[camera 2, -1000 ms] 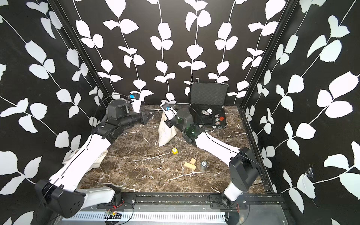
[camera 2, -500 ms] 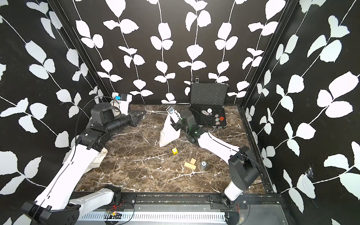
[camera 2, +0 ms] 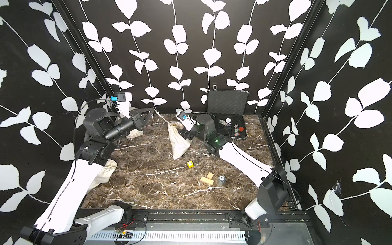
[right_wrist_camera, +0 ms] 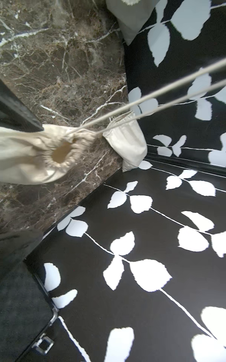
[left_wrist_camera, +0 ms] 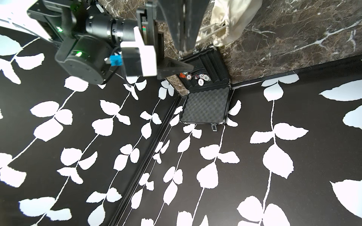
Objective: Close the soil bag
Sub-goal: Frap the soil bag at the center of the board.
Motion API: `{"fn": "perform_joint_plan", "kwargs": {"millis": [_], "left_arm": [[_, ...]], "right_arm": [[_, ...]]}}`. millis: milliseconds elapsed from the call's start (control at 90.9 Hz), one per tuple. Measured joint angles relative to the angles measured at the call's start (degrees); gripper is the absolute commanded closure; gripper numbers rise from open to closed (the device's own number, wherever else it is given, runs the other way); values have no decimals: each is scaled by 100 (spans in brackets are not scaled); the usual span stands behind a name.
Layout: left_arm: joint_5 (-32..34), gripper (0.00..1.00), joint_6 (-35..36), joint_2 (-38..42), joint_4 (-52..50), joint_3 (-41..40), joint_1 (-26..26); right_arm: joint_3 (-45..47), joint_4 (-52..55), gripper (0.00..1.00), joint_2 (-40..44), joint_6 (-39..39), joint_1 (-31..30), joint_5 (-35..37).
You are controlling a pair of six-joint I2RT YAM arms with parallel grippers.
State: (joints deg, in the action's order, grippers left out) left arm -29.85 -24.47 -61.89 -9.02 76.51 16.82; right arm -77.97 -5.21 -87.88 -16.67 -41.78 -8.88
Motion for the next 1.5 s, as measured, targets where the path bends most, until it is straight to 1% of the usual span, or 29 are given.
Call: {"fn": "perform_joint_plan", "kwargs": {"millis": [176,286,352,407,429,495,594,660,726,792,880,1012,1166,1254,1342,1419,1452,1496], "left_arm": [[-13,100,-24,0,20,0,0],[-20,100,-63,0,37,0,0],[-28,100,-101,0,39,0,0],[-37,100,-122,0,39,0,0],[-42,100,-129,0,39,0,0],[-66,100,-153,0,42,0,0],[-57,100,-160,0,17,17,0],[66,100,-146,9,-103,48,0],[256,100,-101,37,-306,66,-4],[413,100,-31,52,-597,149,-4],[494,100,46,52,-975,299,-4],[581,100,125,50,-1351,525,-4],[682,100,273,50,-1694,780,-2],[754,100,343,35,-1928,780,-2],[815,100,361,-4,-2124,780,-2],[866,100,361,-33,-2135,778,-7],[883,100,361,-35,-2135,778,-13],[896,100,361,-35,-2135,778,-15]], "right_arm": [[-577,20,12,-188,103,-151,-387],[-765,42,13,-382,151,-291,-538],[-909,52,17,-575,199,-345,-577],[-1012,55,25,-728,236,-387,-527],[-1062,61,30,-798,267,-409,-494],[-1209,70,49,-984,343,-437,-313],[-1462,111,78,-1244,457,-463,208],[-1532,136,86,-1351,476,-470,673],[-1502,170,91,-1390,442,-476,1134],[-1408,146,93,-1388,428,-470,1423],[-1209,33,93,-1290,424,-474,1534],[-1080,55,91,-1082,343,-474,1681],[-656,-293,82,-931,166,-345,1932],[-256,-570,77,-977,195,-155,1956],[170,-752,77,-1113,317,116,1921],[470,-708,75,-1202,365,341,1941],[566,-627,76,-1207,363,426,1952],[649,-535,79,-1185,352,509,1954]]}}
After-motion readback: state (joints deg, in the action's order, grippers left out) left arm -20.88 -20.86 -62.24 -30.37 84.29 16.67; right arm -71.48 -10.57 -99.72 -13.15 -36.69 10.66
